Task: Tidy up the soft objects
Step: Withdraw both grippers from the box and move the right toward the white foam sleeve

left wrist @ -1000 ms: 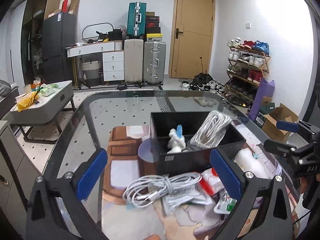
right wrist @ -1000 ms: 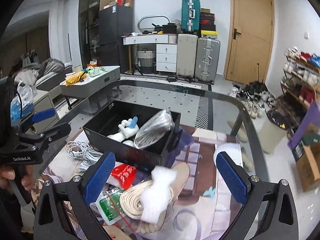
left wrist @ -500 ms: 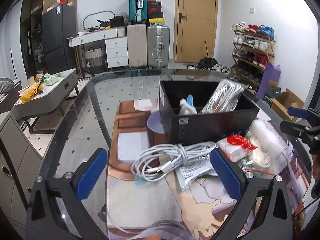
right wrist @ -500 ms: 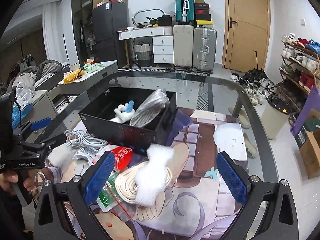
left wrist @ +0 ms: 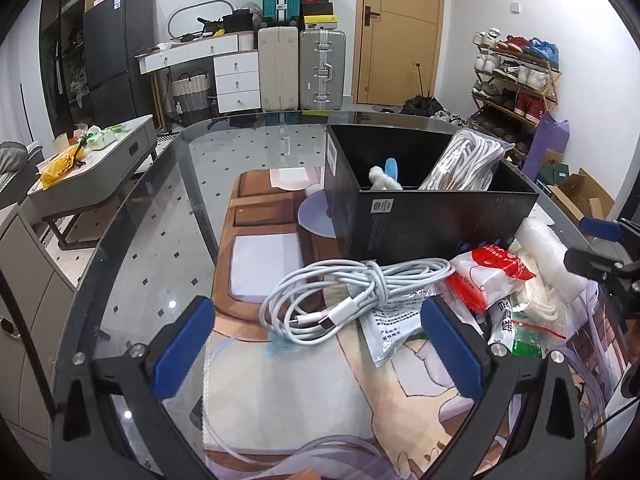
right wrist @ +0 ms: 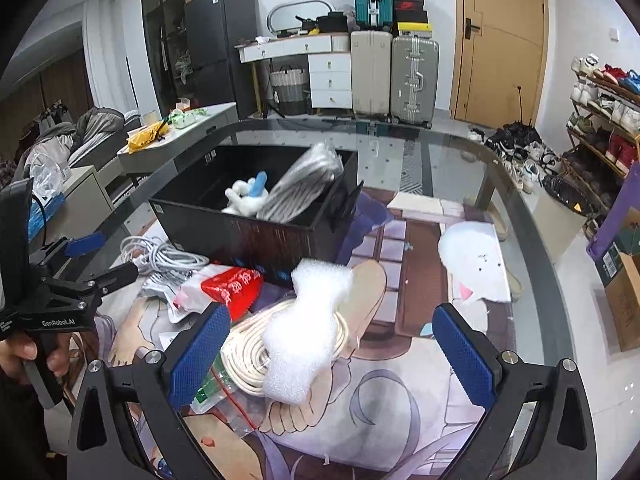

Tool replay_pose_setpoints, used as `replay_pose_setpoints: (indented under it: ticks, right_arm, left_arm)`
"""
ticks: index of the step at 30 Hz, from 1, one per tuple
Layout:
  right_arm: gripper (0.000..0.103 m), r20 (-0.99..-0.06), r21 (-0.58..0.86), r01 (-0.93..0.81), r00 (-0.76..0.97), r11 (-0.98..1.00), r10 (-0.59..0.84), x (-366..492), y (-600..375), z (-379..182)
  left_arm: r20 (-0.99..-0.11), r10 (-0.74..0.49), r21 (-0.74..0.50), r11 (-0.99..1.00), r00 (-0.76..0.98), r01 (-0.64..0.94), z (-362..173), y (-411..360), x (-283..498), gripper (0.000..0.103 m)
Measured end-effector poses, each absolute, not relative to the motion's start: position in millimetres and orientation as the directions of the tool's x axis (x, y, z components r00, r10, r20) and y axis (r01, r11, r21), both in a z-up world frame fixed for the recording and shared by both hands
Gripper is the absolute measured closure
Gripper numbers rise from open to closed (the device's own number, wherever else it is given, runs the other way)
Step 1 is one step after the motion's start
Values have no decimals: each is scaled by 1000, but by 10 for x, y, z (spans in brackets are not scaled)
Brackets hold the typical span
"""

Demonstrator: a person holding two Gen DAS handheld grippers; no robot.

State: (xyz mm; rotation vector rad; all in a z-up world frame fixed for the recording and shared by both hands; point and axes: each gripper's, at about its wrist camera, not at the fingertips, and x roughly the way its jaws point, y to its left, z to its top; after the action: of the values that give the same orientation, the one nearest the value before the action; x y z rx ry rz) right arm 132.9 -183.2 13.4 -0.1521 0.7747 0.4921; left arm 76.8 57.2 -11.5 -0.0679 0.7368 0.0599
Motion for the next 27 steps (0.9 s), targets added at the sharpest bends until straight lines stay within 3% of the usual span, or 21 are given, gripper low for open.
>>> replay_pose_setpoints:
  ticks: [17, 27]
  right_arm:
    - [1, -739, 77, -460, 569, 884, 360, 1456, -1802, -120]
    - [1, -748, 75, -467, 558, 881, 359, 1474, -1783, -153]
  left_arm:
    - [-738, -8, -103, 990, 675, -101, -220, 690, 962, 0]
    - [-769, 4, -66, 994, 640, -87, -267, 617, 1143, 0]
